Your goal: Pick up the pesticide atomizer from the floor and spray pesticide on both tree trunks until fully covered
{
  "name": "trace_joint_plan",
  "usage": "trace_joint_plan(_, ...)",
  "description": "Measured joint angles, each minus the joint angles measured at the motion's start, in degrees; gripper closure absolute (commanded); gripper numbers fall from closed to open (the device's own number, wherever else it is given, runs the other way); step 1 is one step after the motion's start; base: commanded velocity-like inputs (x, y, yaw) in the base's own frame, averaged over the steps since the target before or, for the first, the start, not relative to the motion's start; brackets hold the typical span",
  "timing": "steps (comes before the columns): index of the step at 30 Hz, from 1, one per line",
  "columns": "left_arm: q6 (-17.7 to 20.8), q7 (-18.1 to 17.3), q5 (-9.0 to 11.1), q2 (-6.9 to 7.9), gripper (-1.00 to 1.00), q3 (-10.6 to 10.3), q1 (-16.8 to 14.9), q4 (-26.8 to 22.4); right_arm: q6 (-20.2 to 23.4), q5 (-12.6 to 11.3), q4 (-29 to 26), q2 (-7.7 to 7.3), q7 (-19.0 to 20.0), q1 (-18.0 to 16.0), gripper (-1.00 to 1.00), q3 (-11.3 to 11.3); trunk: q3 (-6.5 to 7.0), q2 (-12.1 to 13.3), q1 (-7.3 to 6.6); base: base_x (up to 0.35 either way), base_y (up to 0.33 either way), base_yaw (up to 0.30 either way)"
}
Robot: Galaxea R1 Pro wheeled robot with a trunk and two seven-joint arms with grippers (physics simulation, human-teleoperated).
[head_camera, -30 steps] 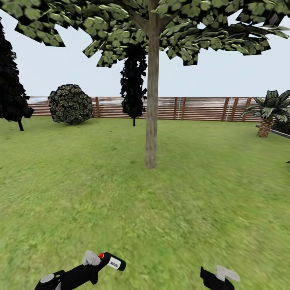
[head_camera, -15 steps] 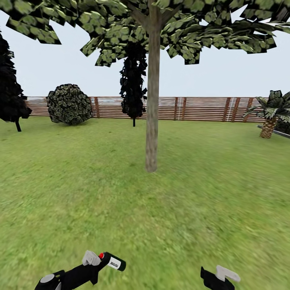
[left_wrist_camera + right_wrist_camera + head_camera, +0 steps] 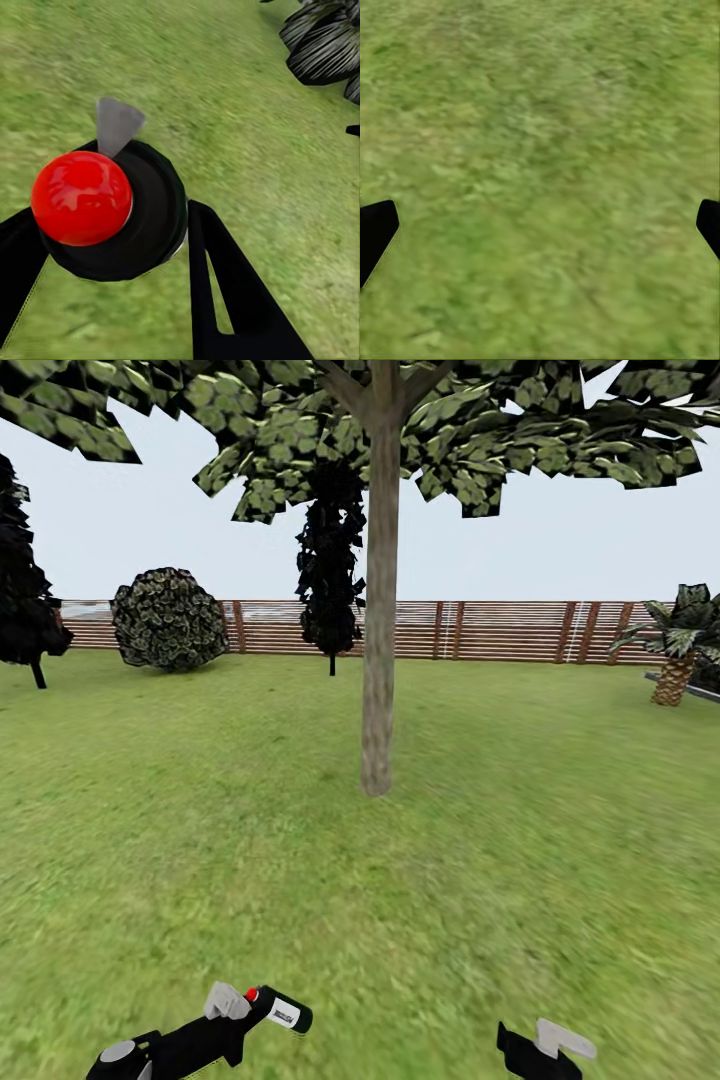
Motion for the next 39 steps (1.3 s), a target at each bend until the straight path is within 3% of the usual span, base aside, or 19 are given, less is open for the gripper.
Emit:
trace_joint_plan(13, 0.0, 0.0, 0.0, 0.0, 1.0, 0.02, 0.0, 0.0, 0.06, 0.0, -0.01, 0.04, 0.02, 0.0, -1.0, 0.1, 0.0, 0.0, 0.0, 0.346, 0.0, -0.108)
trace_joint_plan(39, -0.09, 0.09, -0.01, -0.01, 1.0, 0.01, 0.0, 0.0, 0.07, 0.0, 0.08, 0.04, 0.01, 0.0, -1.0, 0.06, 0.0, 0.0, 0.0, 0.346, 0.0, -0.004)
